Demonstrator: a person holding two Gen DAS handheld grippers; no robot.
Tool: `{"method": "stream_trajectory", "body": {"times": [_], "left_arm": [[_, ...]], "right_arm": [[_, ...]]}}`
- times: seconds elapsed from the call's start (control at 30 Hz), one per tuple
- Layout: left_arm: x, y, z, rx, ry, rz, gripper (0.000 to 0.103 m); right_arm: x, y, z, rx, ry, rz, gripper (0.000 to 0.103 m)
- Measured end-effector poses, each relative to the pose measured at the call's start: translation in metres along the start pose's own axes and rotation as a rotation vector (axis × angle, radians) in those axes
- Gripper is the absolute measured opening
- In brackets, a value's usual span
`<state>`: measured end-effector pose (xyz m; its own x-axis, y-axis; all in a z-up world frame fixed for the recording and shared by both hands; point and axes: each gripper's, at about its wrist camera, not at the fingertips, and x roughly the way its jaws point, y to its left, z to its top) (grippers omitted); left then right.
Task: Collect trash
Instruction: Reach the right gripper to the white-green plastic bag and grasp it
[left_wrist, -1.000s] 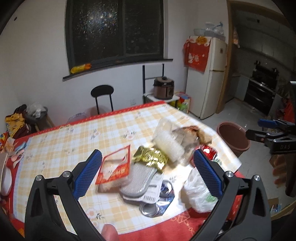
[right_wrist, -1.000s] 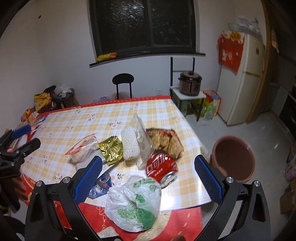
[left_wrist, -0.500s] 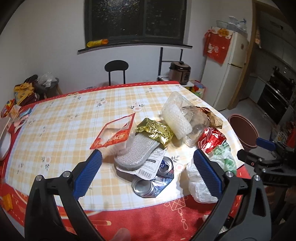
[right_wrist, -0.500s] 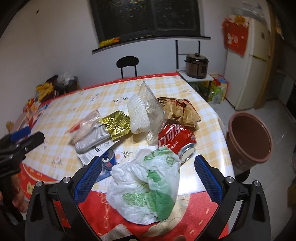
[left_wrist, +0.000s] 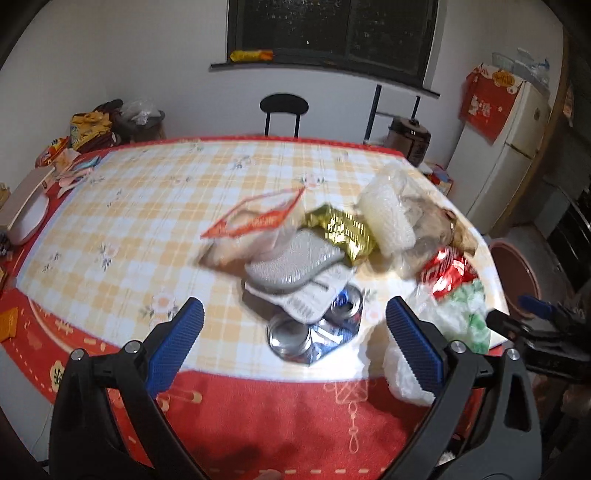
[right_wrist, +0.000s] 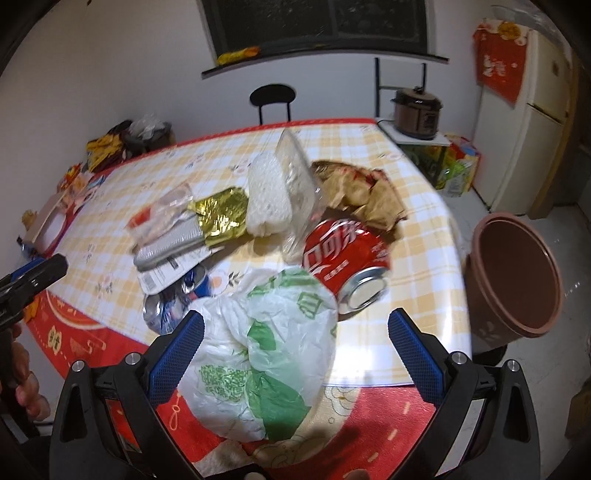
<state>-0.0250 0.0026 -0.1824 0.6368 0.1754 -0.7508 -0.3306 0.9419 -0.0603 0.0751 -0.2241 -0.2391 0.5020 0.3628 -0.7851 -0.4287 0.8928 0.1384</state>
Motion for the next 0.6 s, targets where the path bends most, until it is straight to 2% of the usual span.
{"method": "stream_trajectory", "body": {"times": [0.1, 0.23, 0.47, 0.5, 0.57, 0.6], "left_arm": [[-0.002, 0.014, -0.002, -0.037, 0.005, -0.009, 0.097], [0.002, 0.034, 0.003, -0.074, 0.000, -0.031, 0.097], [0.012, 0.053, 0.021, -0.097, 0.017, -0.101, 0.097], [0.015, 0.053, 0.022, -0.090, 0.021, -0.105, 0.097], [0.021, 0.053, 0.023, -0.072, 0.036, -0.114, 0.097], [0.023, 0.053, 0.024, -0.068, 0.042, -0.123, 0.097]], "right_arm": [[0.019, 0.004, -0.004, 0.010, 0.043, 0.024, 0.098], [0.045, 0.005, -0.008, 0.054, 0.107, -0.033, 0.098], [0.066, 0.001, -0.017, 0.178, 0.243, -0.054, 0.097], [0.068, 0.002, -0.020, 0.191, 0.252, -0.044, 0.095], [0.068, 0.005, -0.024, 0.203, 0.257, -0.023, 0.082], [0.068, 0.006, -0.025, 0.205, 0.254, -0.020, 0.079]]}}
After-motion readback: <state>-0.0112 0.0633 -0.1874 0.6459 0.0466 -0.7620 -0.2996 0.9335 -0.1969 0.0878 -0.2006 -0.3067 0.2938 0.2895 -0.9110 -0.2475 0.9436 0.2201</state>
